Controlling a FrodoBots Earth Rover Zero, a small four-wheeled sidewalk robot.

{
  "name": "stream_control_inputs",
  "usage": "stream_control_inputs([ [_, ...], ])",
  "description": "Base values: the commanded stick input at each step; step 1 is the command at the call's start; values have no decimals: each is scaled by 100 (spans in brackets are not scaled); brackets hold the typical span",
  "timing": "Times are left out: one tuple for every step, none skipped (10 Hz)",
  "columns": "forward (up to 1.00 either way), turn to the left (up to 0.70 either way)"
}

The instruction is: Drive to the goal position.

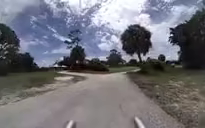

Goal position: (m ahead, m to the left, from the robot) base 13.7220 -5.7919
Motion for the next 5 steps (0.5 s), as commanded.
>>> stream_control_inputs([
  [85,0],
  [85,0],
  [85,0],
  [85,0],
  [85,0],
])
